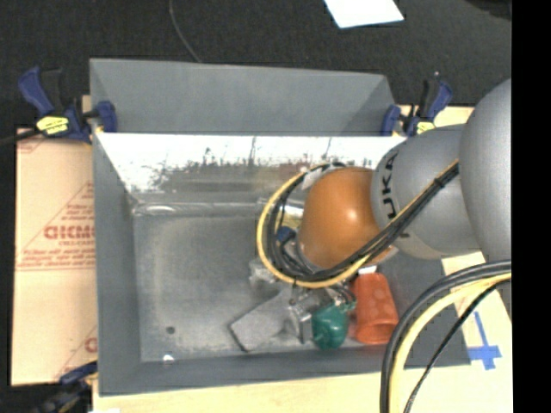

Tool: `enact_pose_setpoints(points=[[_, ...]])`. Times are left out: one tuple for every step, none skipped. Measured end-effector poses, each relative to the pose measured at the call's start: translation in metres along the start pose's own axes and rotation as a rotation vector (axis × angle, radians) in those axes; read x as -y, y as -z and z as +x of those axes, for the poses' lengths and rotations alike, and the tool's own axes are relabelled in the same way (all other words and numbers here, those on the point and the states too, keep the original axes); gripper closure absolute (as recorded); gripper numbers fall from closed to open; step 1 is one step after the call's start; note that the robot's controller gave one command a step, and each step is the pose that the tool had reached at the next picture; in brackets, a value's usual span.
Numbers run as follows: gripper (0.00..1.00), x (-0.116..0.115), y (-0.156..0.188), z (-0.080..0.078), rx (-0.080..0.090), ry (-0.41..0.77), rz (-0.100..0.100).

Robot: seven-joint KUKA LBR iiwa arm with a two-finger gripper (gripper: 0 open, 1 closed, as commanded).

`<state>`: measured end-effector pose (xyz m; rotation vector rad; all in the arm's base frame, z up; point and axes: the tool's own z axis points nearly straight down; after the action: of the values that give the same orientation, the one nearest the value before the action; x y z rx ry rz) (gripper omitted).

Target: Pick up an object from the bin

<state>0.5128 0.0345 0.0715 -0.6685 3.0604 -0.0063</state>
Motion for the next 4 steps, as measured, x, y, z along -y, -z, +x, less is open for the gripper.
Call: enact_pose_setpoints(points=[[0.0, -0.052, 0.0, -0.021, 0.007, 0.259, 0.003], [0.0, -0.027, 0.03, 0.024, 0.001, -0.054, 0.002], [1.0, 0.0, 0.003, 0.011, 0.016, 0.335, 0.004], [1.0, 0.0, 0.003, 0.011, 0.017, 0.335, 0.004]])
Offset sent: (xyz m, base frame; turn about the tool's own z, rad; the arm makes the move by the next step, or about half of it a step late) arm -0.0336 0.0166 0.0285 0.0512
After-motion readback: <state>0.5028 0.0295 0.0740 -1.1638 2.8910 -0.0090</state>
